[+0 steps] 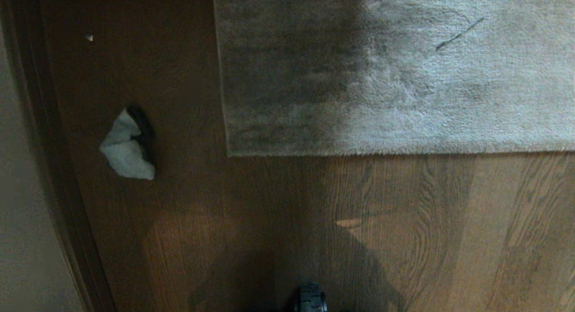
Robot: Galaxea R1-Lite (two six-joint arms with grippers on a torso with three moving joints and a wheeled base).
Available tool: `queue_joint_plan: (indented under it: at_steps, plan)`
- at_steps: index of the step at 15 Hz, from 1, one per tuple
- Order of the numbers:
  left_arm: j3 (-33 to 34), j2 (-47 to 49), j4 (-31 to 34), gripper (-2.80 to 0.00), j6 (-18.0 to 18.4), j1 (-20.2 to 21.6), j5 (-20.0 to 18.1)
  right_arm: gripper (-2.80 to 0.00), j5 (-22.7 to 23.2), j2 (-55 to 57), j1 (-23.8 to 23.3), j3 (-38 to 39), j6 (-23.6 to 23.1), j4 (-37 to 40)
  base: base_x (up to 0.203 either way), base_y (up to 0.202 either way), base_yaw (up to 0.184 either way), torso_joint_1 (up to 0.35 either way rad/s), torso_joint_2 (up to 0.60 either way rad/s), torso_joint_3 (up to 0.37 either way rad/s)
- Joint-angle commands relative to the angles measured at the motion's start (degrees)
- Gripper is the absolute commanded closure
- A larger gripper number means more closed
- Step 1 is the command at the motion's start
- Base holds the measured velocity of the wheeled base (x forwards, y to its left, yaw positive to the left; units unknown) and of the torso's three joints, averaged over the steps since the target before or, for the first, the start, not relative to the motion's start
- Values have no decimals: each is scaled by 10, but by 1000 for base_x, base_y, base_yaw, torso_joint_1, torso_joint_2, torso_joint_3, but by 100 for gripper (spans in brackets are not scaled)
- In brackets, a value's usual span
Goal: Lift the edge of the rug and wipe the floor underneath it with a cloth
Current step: Pick up the rag
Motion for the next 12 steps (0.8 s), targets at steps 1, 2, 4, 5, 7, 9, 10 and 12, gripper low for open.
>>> queue_joint_plan:
  at_steps: [1, 2, 4, 5, 7, 9, 10, 12]
  plan:
    - [0, 0, 0, 0, 0, 0, 0, 0, 0, 0, 0, 0, 0, 0, 0, 0, 0, 0, 0, 0]
    - [0, 0, 0, 0, 0, 0, 0, 0, 0, 0, 0, 0, 0, 0, 0, 0, 0, 0, 0, 0]
    - [0, 0, 0, 0, 0, 0, 0, 0, 0, 0, 1, 0, 0, 0, 0, 0, 0, 0, 0, 0]
    - [0, 0, 0, 0, 0, 0, 0, 0, 0, 0, 0, 0, 0, 0, 0, 0, 0, 0, 0, 0]
    - [-1, 0, 0, 0, 0, 0, 0, 0, 0, 0, 0, 0, 0, 0, 0, 0, 0, 0, 0, 0]
    - [0, 0, 0, 0, -2, 0, 0, 0, 0, 0, 0, 0, 0, 0, 0, 0, 0, 0, 0, 0]
    - [-1, 0, 1, 0, -2, 0, 0, 0, 0, 0, 0, 0, 0, 0, 0, 0, 0, 0, 0, 0]
    - [-6, 7, 21, 0, -1, 0, 1, 0, 0, 0, 0, 0, 0, 0, 0, 0, 0, 0, 0, 0]
